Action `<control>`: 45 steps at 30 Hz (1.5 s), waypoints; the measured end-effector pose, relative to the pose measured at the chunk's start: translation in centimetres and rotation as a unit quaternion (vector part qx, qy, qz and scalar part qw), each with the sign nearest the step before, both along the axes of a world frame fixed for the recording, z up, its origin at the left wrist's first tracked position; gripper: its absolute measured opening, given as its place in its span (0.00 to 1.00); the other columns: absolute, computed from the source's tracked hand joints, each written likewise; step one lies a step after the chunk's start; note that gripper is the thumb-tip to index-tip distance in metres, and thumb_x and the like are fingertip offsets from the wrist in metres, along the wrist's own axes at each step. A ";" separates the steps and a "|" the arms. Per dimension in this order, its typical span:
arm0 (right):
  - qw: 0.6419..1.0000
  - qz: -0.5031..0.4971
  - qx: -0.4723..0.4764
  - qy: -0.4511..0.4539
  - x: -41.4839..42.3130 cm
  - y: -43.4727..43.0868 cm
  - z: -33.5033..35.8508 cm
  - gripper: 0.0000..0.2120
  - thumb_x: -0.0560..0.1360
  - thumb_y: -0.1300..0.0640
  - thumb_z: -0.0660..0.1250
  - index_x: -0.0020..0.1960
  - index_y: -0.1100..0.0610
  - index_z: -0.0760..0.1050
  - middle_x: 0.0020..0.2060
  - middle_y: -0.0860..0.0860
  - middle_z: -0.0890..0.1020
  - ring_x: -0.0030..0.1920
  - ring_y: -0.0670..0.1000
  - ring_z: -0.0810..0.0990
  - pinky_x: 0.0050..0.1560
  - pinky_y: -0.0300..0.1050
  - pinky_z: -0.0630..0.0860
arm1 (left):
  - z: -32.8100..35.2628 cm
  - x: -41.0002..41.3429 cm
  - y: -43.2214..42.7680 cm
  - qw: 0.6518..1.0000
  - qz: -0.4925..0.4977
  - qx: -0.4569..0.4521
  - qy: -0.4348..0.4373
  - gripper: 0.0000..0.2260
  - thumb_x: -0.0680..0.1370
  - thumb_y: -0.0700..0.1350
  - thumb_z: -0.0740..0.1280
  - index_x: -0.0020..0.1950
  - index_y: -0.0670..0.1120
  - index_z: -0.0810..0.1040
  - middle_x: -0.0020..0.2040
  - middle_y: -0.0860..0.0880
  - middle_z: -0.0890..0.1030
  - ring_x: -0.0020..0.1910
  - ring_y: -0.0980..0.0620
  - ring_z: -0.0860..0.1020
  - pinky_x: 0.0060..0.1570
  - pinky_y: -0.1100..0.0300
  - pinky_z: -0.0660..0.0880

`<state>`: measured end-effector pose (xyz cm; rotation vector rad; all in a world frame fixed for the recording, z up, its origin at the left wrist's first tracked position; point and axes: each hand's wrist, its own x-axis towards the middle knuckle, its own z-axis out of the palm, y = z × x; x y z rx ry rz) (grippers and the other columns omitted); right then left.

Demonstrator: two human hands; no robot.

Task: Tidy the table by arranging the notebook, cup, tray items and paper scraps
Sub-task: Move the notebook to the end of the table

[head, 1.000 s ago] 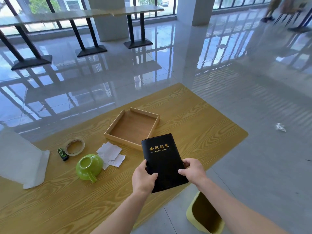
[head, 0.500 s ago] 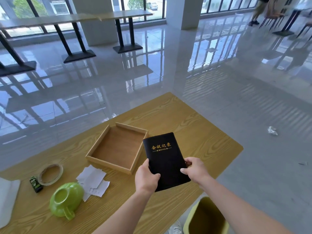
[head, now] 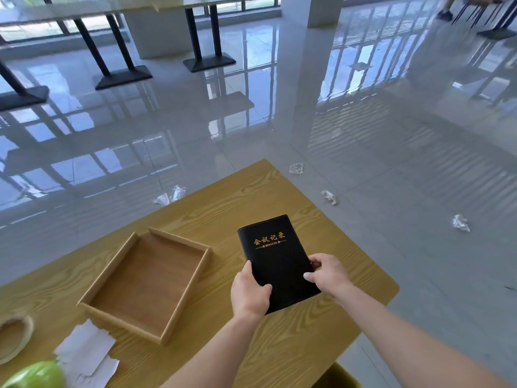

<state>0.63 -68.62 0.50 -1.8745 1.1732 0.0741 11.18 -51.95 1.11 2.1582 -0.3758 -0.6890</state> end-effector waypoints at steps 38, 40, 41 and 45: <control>0.991 0.037 -0.088 0.091 3.0 -14.0 -3.1 0.16 0.74 0.63 0.67 0.61 0.53 0.79 0.56 0.51 0.82 0.55 0.54 0.80 0.55 0.51 0.80 | -2.5 0.4 -12.2 0.994 -0.095 0.045 0.030 0.13 0.77 0.43 0.65 0.61 0.47 0.73 0.54 0.54 0.69 0.42 0.59 0.68 0.35 0.70 0.63; 0.990 0.040 -0.098 0.089 3.1 -14.2 -3.2 0.18 0.75 0.63 0.66 0.64 0.54 0.77 0.59 0.51 0.81 0.58 0.54 0.79 0.57 0.51 0.79 | -2.2 0.3 -12.3 0.991 -0.117 0.048 0.036 0.08 0.76 0.43 0.65 0.55 0.49 0.72 0.54 0.52 0.70 0.41 0.59 0.70 0.34 0.70 0.64; 0.989 0.043 -0.108 0.089 3.2 -14.2 -3.2 0.19 0.75 0.63 0.66 0.65 0.54 0.76 0.60 0.51 0.81 0.58 0.54 0.79 0.58 0.51 0.78 | -2.2 0.3 -12.4 0.990 -0.124 0.049 0.036 0.08 0.76 0.43 0.65 0.54 0.49 0.72 0.54 0.52 0.70 0.41 0.59 0.70 0.34 0.69 0.65; 0.983 0.051 -0.148 0.097 3.3 -13.7 -3.8 0.21 0.76 0.63 0.66 0.68 0.54 0.73 0.63 0.53 0.78 0.61 0.55 0.78 0.57 0.48 0.78 | -1.9 0.7 -11.9 0.986 -0.145 0.077 -0.015 0.10 0.77 0.43 0.63 0.58 0.46 0.72 0.55 0.51 0.71 0.41 0.59 0.70 0.40 0.65 0.69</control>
